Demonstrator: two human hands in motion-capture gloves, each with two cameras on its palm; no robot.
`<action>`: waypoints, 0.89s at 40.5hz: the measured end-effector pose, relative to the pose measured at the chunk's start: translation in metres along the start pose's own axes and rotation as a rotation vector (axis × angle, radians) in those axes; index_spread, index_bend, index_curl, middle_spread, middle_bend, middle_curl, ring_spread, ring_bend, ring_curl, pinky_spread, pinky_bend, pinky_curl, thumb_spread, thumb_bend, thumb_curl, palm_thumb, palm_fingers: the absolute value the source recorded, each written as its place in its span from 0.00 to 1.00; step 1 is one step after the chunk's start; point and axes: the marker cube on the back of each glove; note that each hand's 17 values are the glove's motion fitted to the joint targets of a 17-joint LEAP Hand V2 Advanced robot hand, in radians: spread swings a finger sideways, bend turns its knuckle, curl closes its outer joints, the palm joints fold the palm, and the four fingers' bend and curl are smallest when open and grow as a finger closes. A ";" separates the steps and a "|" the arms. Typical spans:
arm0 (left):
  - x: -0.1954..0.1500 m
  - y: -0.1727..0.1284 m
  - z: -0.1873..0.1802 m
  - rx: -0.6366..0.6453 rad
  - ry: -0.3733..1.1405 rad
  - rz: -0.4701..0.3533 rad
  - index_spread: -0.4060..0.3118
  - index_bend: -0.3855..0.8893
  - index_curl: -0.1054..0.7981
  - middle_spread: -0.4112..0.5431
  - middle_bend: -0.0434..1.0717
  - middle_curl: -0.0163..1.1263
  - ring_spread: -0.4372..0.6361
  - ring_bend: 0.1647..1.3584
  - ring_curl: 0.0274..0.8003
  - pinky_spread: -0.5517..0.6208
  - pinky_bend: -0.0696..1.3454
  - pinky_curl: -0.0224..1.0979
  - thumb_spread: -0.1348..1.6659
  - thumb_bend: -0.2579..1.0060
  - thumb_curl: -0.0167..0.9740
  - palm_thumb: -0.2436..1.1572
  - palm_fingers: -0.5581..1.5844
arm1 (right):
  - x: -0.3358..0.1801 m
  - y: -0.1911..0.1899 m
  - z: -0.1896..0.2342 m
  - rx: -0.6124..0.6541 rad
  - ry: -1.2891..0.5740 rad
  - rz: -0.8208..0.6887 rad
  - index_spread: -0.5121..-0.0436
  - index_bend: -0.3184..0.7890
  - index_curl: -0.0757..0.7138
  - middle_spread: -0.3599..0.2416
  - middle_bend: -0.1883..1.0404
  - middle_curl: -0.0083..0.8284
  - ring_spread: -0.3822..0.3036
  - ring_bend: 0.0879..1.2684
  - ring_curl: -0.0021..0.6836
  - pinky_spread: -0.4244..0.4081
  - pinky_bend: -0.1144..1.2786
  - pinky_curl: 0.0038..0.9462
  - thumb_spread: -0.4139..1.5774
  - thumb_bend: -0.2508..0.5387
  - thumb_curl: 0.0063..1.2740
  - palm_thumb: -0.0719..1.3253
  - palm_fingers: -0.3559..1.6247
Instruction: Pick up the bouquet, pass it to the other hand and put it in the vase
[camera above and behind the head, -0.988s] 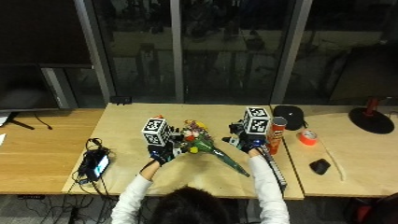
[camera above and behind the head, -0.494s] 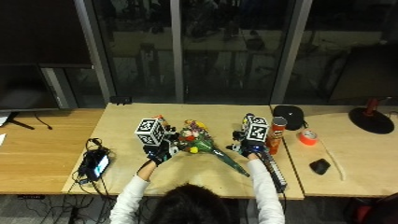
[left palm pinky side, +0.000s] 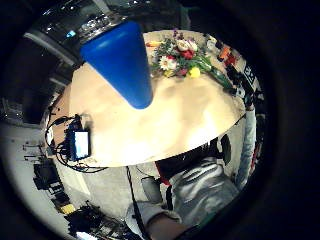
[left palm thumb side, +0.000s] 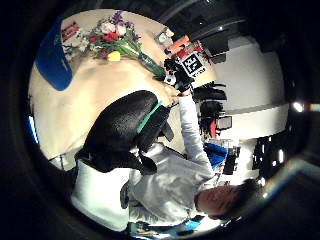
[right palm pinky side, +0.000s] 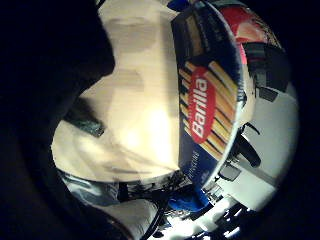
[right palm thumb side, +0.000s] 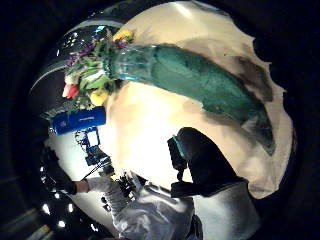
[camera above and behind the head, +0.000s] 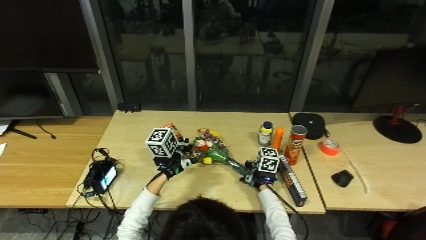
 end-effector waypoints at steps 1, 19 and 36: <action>0.000 0.000 0.000 0.000 -0.001 0.001 0.65 0.42 0.44 0.73 0.21 0.27 0.77 0.32 0.30 0.79 0.30 0.31 0.65 0.18 0.30 0.31 0.36 | 0.000 -0.001 0.003 0.012 -0.001 -0.001 0.73 0.35 0.20 0.67 0.41 0.43 0.54 0.56 0.50 0.70 0.64 0.37 0.74 0.30 0.25 0.42 0.43; 0.001 -0.002 0.002 -0.021 0.001 -0.002 0.65 0.42 0.44 0.73 0.21 0.29 0.77 0.32 0.31 0.79 0.29 0.32 0.64 0.18 0.31 0.32 0.36 | -0.005 0.000 0.033 0.170 -0.009 0.078 0.52 0.60 0.42 0.46 0.36 0.44 0.44 0.36 0.44 0.58 0.44 0.31 0.71 0.33 0.27 0.55 0.56; 0.005 0.000 -0.017 -0.018 0.046 -0.003 0.63 0.42 0.45 0.71 0.22 0.31 0.77 0.31 0.30 0.80 0.28 0.32 0.64 0.18 0.31 0.32 0.37 | -0.012 -0.013 -0.010 0.563 -0.285 0.028 0.58 0.59 0.59 0.30 0.64 0.63 0.26 0.57 0.65 0.25 0.49 0.41 0.72 0.34 0.29 0.68 0.99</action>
